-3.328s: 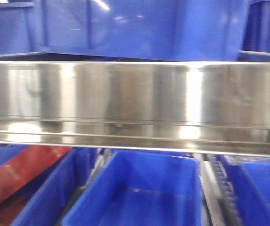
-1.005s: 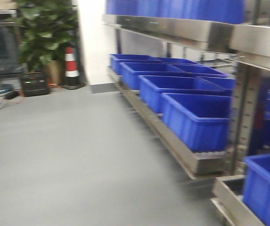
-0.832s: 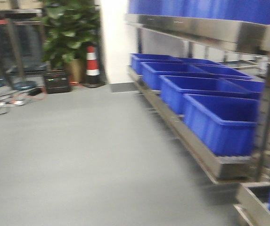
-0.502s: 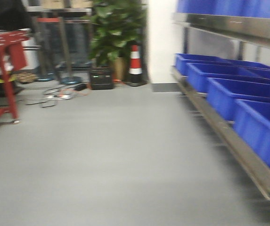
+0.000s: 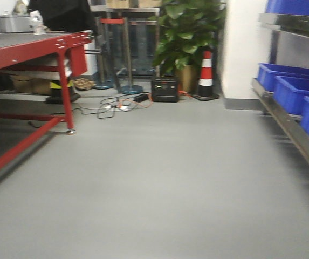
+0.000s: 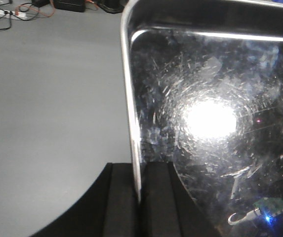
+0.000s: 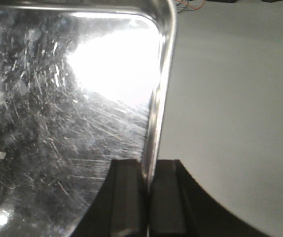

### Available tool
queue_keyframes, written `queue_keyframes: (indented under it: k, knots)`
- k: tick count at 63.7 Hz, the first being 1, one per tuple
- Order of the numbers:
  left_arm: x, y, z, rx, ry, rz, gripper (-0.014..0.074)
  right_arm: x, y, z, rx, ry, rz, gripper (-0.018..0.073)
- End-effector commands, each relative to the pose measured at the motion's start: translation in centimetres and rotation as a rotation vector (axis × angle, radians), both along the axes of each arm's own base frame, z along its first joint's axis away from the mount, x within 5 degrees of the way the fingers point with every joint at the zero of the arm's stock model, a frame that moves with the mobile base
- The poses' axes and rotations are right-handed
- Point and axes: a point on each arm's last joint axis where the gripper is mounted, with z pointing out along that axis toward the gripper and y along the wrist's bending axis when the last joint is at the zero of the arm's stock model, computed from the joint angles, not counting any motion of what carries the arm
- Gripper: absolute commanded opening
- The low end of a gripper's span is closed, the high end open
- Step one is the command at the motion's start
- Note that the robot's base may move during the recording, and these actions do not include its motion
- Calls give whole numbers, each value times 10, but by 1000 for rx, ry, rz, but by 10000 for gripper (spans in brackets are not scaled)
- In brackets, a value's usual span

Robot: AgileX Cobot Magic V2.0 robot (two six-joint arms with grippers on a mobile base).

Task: Stack silver trays without gaps
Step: 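Drive past the red table and cone toward the other blue-bin shelf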

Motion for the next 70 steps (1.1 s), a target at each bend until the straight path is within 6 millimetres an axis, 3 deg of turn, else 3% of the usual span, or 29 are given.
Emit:
queue_keyframes:
  k: [1,70]
  knots:
    - [-3,-2,11,-46,-45,-8,-19,-1,4,11,28,-80,52,-79]
    - [-3,-2,11,-46,-45,-8,-19,-1,4,11,28,-80,52,-79]
